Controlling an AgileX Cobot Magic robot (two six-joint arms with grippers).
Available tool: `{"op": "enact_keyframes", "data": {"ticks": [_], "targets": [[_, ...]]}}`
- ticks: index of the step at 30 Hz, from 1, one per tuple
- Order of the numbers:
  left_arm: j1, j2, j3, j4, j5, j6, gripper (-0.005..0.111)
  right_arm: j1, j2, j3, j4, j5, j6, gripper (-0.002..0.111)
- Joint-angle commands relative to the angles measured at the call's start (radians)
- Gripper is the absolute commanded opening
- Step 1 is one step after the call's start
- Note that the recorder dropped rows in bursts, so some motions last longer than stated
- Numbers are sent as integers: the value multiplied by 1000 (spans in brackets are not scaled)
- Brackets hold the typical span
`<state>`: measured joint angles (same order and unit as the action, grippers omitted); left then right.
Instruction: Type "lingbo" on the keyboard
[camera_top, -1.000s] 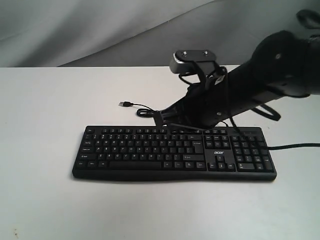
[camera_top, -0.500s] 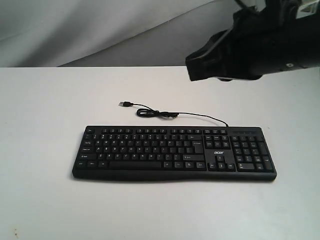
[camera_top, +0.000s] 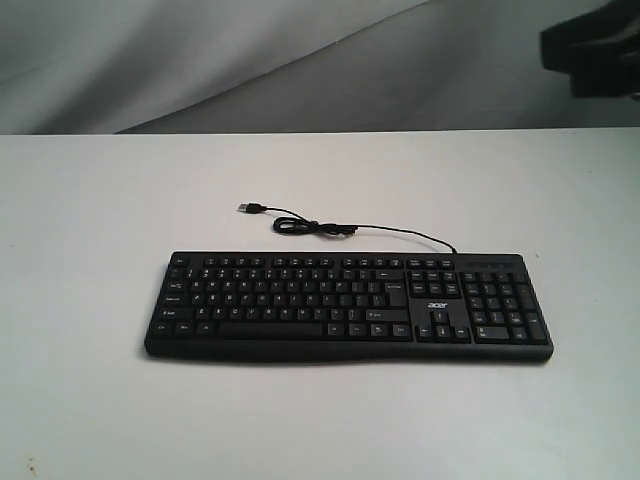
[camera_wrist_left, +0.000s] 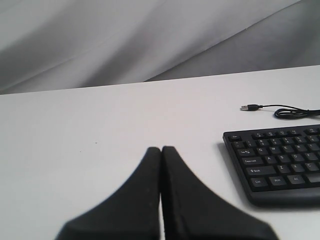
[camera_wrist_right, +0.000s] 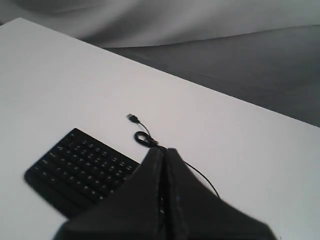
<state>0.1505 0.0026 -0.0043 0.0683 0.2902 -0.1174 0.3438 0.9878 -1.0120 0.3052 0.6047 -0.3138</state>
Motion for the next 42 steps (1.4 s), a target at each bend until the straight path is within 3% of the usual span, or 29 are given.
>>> {"op": "enact_keyframes", "data": {"ticks": [1, 5, 8, 14, 21, 26, 42], "targets": [[2, -3, 4, -8, -5, -4, 1, -135, -117, 147, 0, -13, 5, 0], [2, -3, 4, -8, -5, -4, 1, -266, -275, 342, 0, -114, 5, 0], [2, -3, 4, -8, -5, -4, 1, -354, -522, 590, 2, -286, 9, 0], [2, -3, 4, -8, -5, -4, 1, -356, -850, 824, -22, -315, 9, 0], [2, -3, 4, -8, -5, -4, 1, -356, -879, 998, -85, -438, 63, 0], [2, -3, 4, -8, -5, -4, 1, -356, -879, 1012, -272, -417, 257, 0], [2, -3, 4, -8, -5, -4, 1, -356, -897, 1012, -322, -324, 232, 0]]}}
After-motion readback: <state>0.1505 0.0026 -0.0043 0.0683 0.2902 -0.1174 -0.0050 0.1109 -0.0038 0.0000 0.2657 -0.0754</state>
